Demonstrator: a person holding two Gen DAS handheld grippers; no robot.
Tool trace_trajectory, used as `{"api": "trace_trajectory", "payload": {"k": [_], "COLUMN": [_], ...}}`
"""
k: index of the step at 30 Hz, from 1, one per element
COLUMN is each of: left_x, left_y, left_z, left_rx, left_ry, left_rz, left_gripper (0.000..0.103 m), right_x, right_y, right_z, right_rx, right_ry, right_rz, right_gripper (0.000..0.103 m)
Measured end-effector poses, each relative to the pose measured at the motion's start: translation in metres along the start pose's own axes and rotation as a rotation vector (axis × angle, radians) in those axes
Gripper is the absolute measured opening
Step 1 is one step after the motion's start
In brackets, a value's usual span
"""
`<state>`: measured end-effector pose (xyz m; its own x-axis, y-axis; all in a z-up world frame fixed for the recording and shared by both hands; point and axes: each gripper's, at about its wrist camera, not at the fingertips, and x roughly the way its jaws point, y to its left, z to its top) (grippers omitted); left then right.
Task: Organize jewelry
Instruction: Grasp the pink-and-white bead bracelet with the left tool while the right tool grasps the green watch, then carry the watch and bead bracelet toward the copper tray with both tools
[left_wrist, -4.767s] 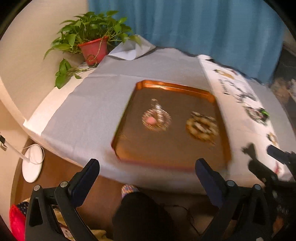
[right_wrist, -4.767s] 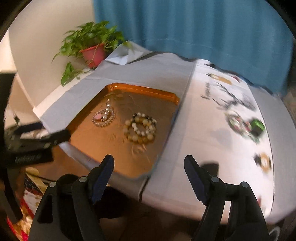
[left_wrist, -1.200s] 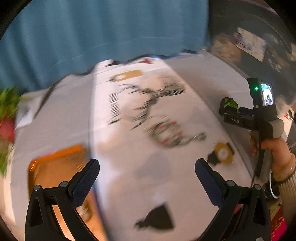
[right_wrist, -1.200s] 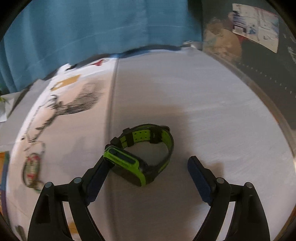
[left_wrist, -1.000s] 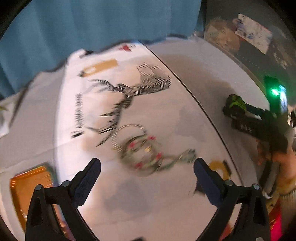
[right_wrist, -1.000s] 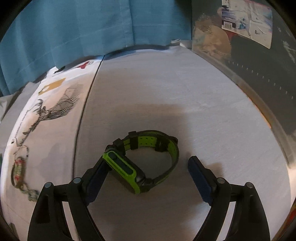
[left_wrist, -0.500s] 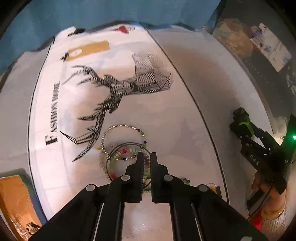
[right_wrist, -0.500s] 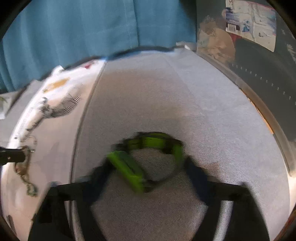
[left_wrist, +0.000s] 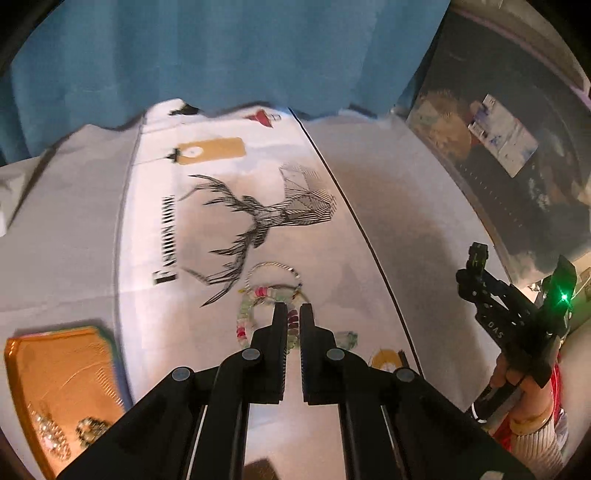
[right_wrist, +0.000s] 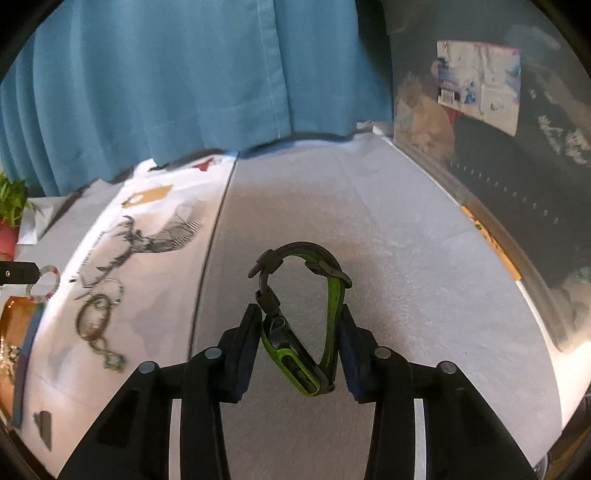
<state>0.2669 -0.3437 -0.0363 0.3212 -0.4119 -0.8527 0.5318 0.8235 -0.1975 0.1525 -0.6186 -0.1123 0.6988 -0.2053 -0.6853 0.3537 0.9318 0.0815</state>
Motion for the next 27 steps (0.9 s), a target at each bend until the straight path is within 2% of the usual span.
{"api": "trace_trajectory", "payload": {"k": [4,10,19,27], "left_x": [-0.031,-0.08,-0.163,-0.203], "left_y": [0.011,0.028,0.043,0.041], "left_z": [-0.023,-0.071,-0.178,-0.26], "left_rx": [-0.006,-0.034,-0.079,-0.079], "left_ry": [-0.026,-0.075,-0.16,-0.199], "left_rz": [0.02,0.066,0.115,0.171], "left_gripper": [0.004,0.004,0.004,0.004], "right_x": [-0.03,-0.084,-0.165,-0.236], "right_y": [0.011,0.05,0.123,0.178], "right_z": [-0.004,-0.027,-0.097,-0.161], "right_rx": [-0.005,-0.064,-0.145,-0.242], "right_ry": [-0.017,-0.03,0.005,0.019], "right_rz": [0.017,0.051,0.167,0.247], "right_gripper": [0.041,0.041,0.041,0.041]}}
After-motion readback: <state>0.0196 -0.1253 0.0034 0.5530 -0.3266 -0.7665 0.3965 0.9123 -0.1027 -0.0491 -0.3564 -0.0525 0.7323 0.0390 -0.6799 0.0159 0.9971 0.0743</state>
